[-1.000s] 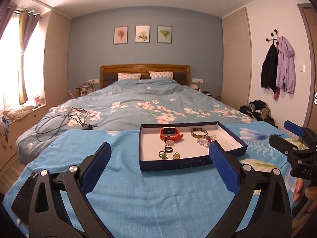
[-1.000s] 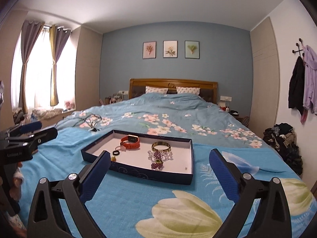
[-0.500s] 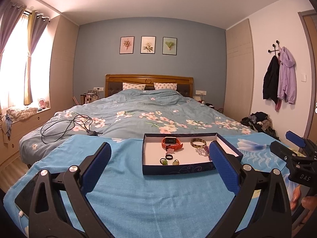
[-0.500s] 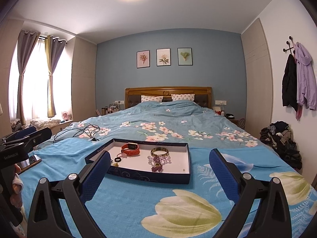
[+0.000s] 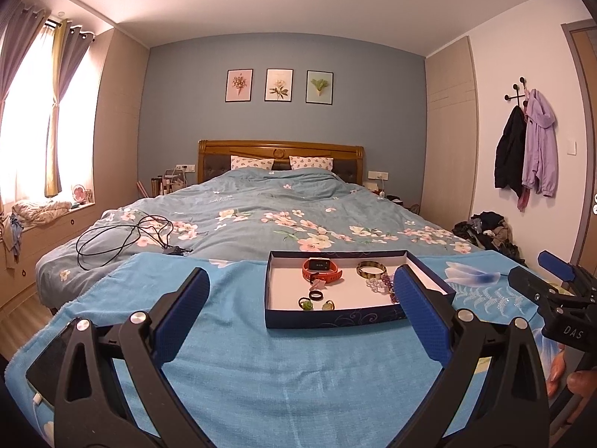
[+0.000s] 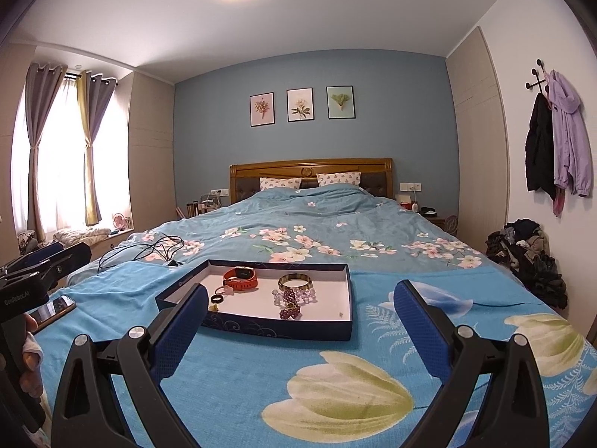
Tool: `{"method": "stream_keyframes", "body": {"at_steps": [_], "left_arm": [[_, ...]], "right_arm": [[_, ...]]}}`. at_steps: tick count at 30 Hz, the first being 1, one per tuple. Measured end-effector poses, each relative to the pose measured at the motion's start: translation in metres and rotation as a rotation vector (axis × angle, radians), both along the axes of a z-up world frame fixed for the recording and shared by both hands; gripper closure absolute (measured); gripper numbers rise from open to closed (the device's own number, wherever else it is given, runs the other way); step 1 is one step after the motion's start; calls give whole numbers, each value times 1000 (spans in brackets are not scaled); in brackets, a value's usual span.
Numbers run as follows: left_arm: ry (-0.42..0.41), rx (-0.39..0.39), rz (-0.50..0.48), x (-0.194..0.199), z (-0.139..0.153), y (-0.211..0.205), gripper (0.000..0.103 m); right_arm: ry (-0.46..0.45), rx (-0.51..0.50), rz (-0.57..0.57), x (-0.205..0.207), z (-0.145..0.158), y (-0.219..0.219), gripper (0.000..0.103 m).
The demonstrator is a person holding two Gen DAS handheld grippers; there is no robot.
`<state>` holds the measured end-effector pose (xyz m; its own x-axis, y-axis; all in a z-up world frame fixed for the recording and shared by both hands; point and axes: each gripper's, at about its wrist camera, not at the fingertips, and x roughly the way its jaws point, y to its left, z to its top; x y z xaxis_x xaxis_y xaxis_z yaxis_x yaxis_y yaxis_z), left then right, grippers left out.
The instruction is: Organize jewelry
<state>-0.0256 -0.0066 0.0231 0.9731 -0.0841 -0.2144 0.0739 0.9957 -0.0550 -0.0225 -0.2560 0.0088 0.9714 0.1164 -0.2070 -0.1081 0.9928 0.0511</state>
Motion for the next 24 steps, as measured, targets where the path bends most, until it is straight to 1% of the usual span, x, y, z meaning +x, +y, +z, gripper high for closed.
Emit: {"method": "stream_keyframes", "body": {"at_steps": [6, 24], "left_arm": [[9, -17, 7, 3, -1, 4, 6], [18, -19, 2, 4, -3, 1, 6]], "right_arm": [[-4, 0, -6, -1, 0, -1, 7], [-9, -2, -11, -1, 2, -2, 7]]}}
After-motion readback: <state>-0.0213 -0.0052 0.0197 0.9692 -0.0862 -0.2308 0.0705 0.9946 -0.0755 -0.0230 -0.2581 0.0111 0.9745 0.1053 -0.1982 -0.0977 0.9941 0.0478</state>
